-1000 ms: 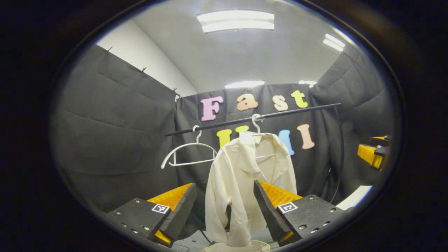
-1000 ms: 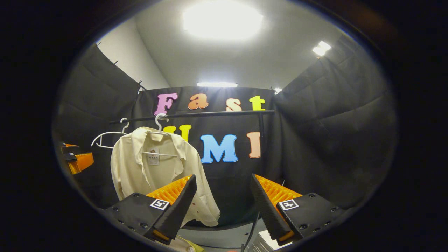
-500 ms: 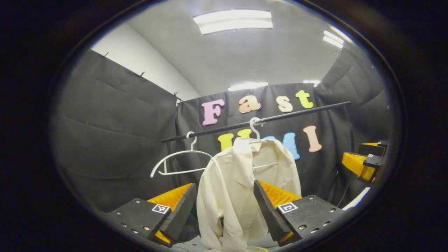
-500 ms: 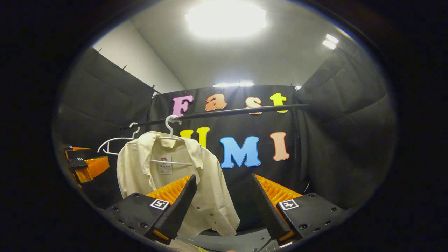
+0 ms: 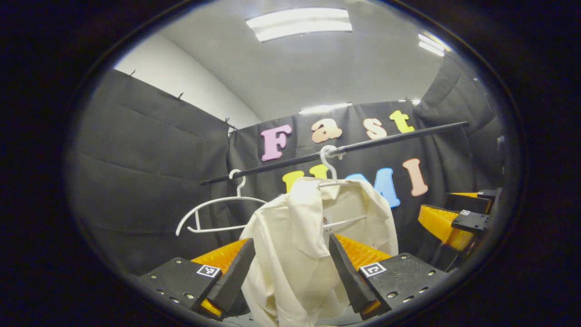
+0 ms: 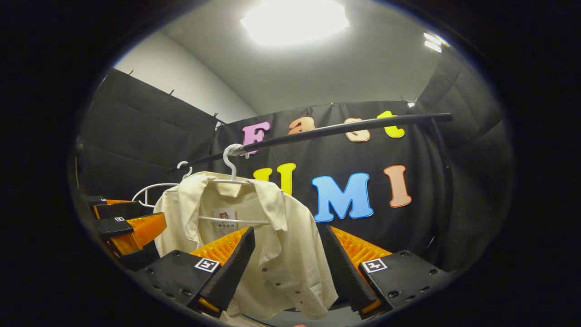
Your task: Grasp the clothes on the hanger with both hands and then place them into the laundry hamper below.
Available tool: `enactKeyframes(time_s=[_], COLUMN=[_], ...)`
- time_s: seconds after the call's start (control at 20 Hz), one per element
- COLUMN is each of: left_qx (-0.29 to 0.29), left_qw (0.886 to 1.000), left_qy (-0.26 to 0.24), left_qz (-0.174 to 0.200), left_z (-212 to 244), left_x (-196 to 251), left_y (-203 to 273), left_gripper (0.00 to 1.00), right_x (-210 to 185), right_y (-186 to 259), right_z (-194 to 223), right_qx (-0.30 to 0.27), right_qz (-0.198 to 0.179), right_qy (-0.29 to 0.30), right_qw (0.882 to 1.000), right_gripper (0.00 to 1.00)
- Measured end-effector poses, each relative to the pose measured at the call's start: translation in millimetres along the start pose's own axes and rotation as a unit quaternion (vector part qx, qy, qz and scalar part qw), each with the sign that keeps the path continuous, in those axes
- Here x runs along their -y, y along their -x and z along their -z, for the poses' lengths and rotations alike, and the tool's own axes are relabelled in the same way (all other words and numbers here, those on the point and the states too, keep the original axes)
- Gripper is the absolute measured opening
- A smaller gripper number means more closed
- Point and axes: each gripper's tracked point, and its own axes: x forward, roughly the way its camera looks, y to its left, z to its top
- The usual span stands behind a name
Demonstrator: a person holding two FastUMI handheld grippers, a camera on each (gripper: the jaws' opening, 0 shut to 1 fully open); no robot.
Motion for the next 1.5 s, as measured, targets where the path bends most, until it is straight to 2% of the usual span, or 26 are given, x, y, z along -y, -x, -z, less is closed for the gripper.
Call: enactKeyframes(time_s=[0.5,0.95,1.15,1.25,1.3,1.35,1.45,1.5], left_qx=[-0.032,-0.05,-0.061,-0.07,-0.069,-0.067,-0.069,-0.069], left_qw=[0.999,0.994,0.99,0.987,0.986,0.985,0.984,0.984], left_qy=[-0.016,-0.043,-0.06,-0.066,-0.069,-0.07,-0.065,-0.066], left_qz=[-0.039,-0.092,-0.115,-0.128,-0.132,-0.142,-0.149,-0.153], left_z=[36,60,66,69,69,68,71,72], left_x=[25,19,14,13,13,9,4,-1], left_y=[-67,-105,-110,-112,-112,-112,-110,-110], left_gripper=[0.95,0.95,0.93,0.92,0.95,0.92,0.53,0.53], right_x=[-3,-20,-25,-22,-20,-17,-7,5], right_y=[-83,-141,-155,-163,-167,-173,-178,-177], right_z=[25,93,106,109,110,110,111,108], right_qx=[-0.007,-0.074,-0.085,-0.081,-0.079,-0.077,-0.07,-0.061], right_qz=[-0.057,-0.095,-0.106,-0.103,-0.097,-0.091,-0.07,-0.046], right_qy=[-0.024,-0.028,-0.039,-0.035,-0.032,-0.029,-0.024,-0.021], right_qw=[0.998,0.992,0.99,0.991,0.992,0.992,0.995,0.997], right_gripper=[0.98,0.96,0.96,0.88,0.67,0.59,0.4,0.16])
